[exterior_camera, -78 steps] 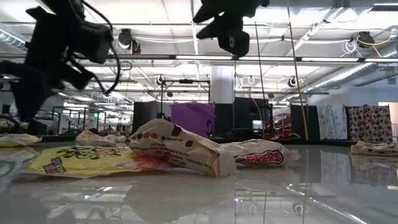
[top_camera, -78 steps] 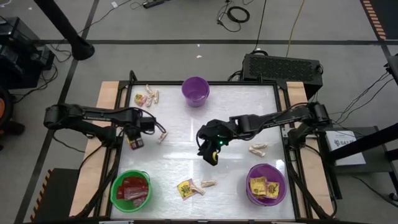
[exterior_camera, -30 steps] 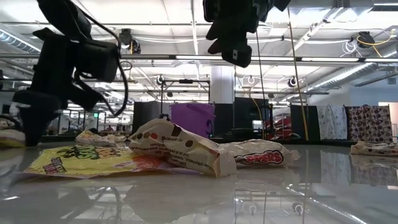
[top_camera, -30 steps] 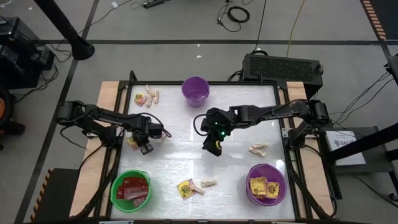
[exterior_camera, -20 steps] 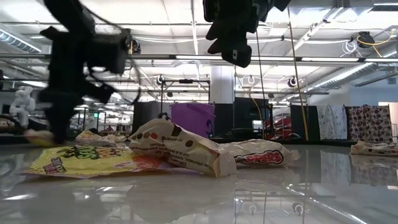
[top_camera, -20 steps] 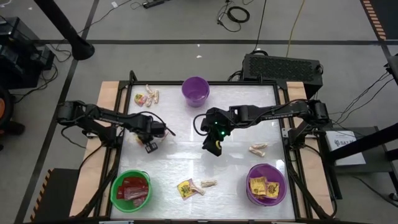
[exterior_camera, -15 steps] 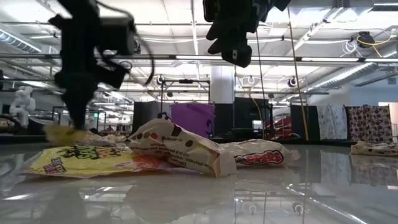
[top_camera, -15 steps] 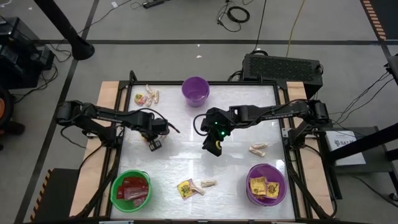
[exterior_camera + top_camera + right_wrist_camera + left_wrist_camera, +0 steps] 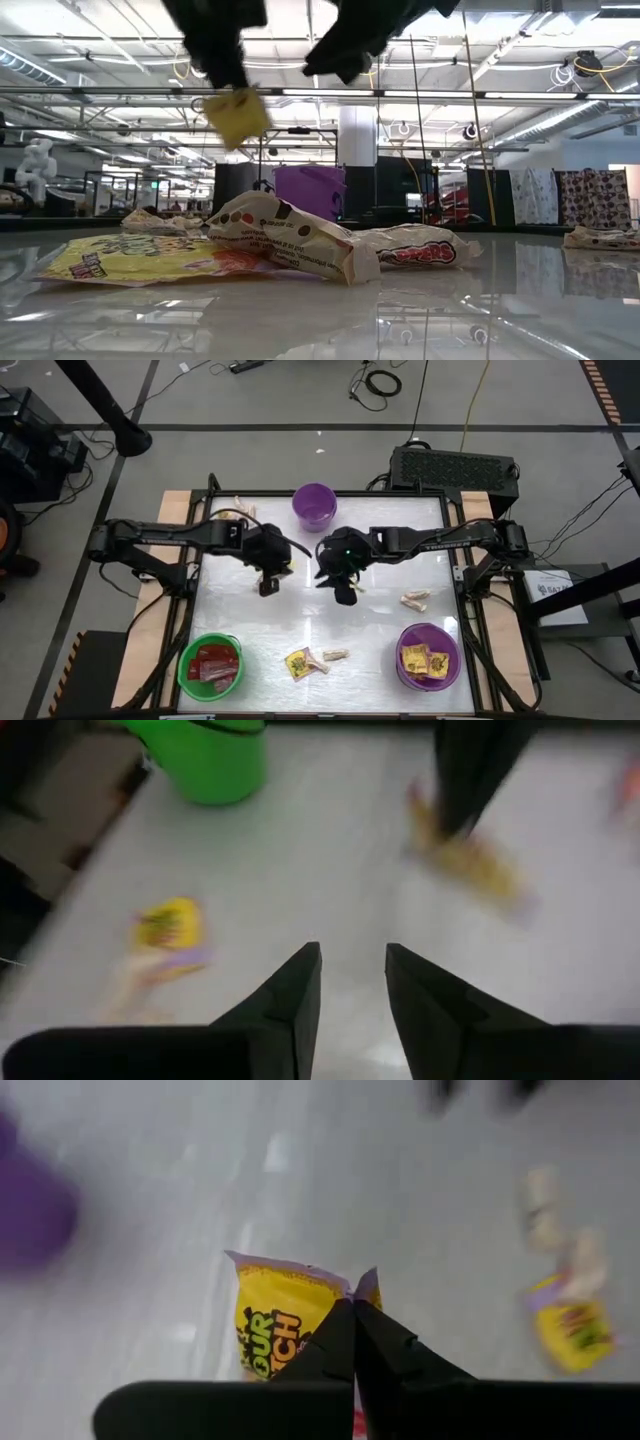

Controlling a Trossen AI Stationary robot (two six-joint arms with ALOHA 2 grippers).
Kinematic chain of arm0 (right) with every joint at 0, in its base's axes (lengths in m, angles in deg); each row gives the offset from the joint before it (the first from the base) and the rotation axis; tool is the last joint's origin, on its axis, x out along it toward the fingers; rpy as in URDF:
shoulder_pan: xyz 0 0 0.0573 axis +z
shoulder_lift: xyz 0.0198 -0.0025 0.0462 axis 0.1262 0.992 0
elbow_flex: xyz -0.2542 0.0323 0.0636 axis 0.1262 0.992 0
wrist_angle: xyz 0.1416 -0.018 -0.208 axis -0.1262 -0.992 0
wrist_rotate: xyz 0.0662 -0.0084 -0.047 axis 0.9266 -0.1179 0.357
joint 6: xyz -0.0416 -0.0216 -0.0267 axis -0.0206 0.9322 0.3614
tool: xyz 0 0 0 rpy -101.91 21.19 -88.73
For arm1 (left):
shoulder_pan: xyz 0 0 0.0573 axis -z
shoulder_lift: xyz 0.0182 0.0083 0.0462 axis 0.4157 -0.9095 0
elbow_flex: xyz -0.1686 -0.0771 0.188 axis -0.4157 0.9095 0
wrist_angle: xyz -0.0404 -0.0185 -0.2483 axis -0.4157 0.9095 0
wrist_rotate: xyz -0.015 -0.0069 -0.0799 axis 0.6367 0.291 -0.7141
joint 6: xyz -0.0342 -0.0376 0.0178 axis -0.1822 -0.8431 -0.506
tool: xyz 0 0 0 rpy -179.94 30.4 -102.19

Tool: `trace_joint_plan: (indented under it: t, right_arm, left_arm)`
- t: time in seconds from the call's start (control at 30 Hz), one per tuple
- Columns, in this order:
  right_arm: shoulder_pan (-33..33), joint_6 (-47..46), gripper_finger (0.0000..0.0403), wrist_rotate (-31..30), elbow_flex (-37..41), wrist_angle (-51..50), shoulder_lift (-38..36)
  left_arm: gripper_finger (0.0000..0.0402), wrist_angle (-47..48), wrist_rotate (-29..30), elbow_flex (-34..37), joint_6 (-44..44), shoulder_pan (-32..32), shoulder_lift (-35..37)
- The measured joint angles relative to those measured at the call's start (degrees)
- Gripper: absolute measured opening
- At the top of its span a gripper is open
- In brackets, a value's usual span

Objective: Sort candy by brand, put in halloween buckets
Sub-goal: Put the yellow candy into the bottom purple bucket

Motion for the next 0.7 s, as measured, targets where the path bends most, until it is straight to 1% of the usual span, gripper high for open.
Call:
trace_joint_plan:
  t: [0.1, 0.2, 0.27, 0.37, 0.7]
  right_arm:
    - [0.0, 12.3, 0.0109, -3.3, 0.0, 4.0, 0.0]
    - [0.1, 17.7, 0.0109, -5.3, 0.0, 7.0, 0.0]
    - [0.1, 19.2, 0.0109, -5.6, 0.0, 7.4, 0.0]
    - [0.0, 20.2, 0.0109, -8.1, 0.0, 7.3, 0.0]
    - [-0.5, 21.5, 0.0109, -8.3, 0.0, 7.1, 0.3]
  left_arm:
    - [0.0001, -3.8, -4.0, -1.0, 2.0, 0.0, 0.0]
    - [0.0, -5.2, -5.5, -1.0, 2.3, 0.0, 0.0]
    - [0.0, -5.6, -5.6, -1.0, 3.0, 0.0, 0.0]
    - [0.0, -5.9, -5.7, -1.0, 4.0, 0.0, 0.0]
    - [0.0, -9.6, -5.8, -1.0, 8.4, 0.0, 0.0]
